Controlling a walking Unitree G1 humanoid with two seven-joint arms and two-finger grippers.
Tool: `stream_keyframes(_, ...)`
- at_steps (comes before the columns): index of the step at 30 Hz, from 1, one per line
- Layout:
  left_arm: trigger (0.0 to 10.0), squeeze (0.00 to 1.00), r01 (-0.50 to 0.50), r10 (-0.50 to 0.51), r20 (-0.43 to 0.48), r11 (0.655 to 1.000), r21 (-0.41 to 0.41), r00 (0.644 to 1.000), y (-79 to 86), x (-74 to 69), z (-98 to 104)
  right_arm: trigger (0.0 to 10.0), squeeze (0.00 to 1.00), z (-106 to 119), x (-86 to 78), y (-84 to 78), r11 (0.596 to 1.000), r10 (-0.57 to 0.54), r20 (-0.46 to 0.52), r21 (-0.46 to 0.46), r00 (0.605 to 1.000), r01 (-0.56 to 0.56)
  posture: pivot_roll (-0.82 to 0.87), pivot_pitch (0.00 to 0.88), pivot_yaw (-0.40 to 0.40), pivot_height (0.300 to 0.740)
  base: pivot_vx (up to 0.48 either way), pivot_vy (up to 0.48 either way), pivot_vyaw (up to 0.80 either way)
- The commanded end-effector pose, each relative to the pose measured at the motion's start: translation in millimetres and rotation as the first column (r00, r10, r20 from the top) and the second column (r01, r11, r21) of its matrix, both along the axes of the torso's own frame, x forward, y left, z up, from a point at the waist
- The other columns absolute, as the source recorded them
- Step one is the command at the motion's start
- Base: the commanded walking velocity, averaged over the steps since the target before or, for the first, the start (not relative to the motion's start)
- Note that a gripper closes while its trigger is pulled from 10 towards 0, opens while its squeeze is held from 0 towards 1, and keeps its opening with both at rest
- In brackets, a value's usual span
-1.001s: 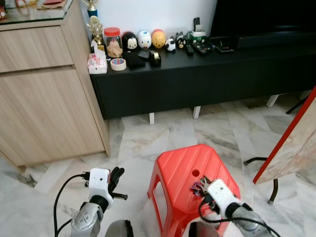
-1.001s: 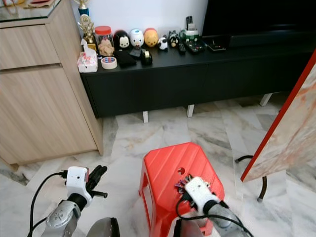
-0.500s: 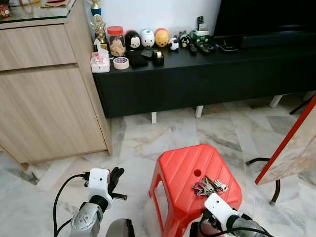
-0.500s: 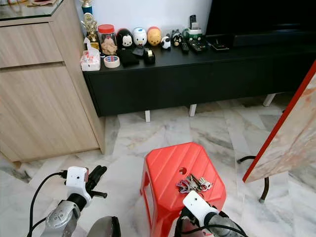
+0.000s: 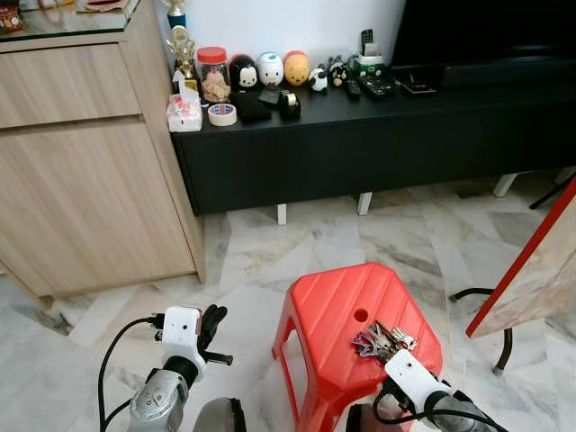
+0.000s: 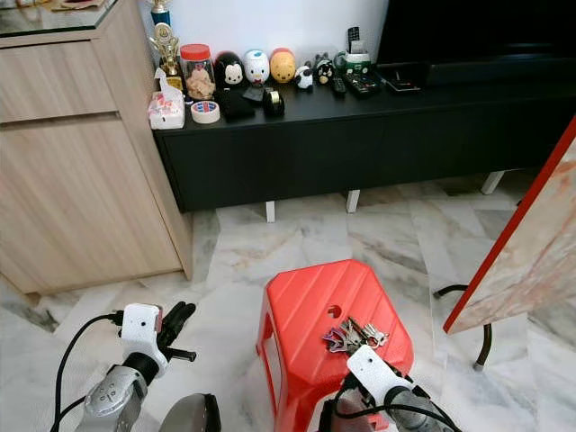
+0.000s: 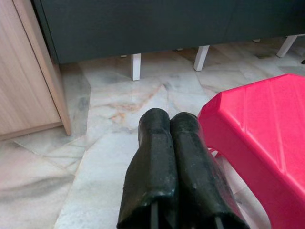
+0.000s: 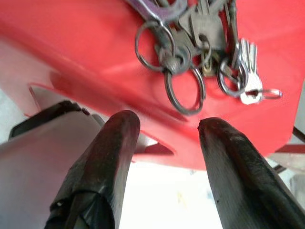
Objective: Hang keys on a hook
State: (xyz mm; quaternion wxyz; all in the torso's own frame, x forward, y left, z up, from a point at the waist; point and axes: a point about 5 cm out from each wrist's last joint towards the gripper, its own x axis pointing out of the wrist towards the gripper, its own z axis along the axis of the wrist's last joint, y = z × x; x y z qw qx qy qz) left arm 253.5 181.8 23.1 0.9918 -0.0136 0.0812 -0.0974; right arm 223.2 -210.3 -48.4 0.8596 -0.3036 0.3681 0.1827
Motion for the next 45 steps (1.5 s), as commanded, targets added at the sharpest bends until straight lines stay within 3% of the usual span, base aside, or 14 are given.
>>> stream_keyframes(1,10.0,0.00,0.012,-0.012,-0.015,1.000,0.005,1.000,-1.9,-2.0,-3.7,10.0,0.00,4.4,8.2,-1.6,1.000,-0.011,0.019,-0.016,1.000,0.011,-0.01,0.010,-0.022,0.615,0.000,0.000,0.00)
stream_keyframes(11,10.0,0.00,0.015,-0.015,-0.012,1.000,0.002,1.000,-3.8,-1.1,-3.2,10.0,0.00,10.2,19.6,-3.4,0.999,-0.011,0.040,-0.044,0.999,0.013,-0.01,0.004,-0.025,0.615,0.000,0.000,0.00)
stream_keyframes(26,10.0,0.00,0.014,-0.014,-0.023,1.000,0.004,1.000,-4.2,-4.4,-5.2,10.0,0.00,8.7,22.1,-0.5,0.998,0.028,-0.009,-0.054,1.000,-0.029,0.00,0.016,-0.027,0.615,0.000,0.000,0.00)
stream_keyframes(27,10.0,0.00,0.015,-0.015,-0.025,1.000,0.004,1.000,-4.4,-4.4,-5.4,0.0,0.00,8.8,22.4,-0.6,0.998,0.029,-0.010,-0.056,1.000,-0.029,0.00,0.016,-0.027,0.615,0.000,0.000,0.00)
stream_keyframes(45,10.0,0.00,0.017,-0.017,-0.050,1.000,0.003,0.999,-5.9,-5.7,-9.8,0.0,0.00,12.0,28.2,0.0,0.996,0.034,0.004,-0.077,0.999,-0.034,0.00,0.025,-0.029,0.615,0.000,0.000,0.00)
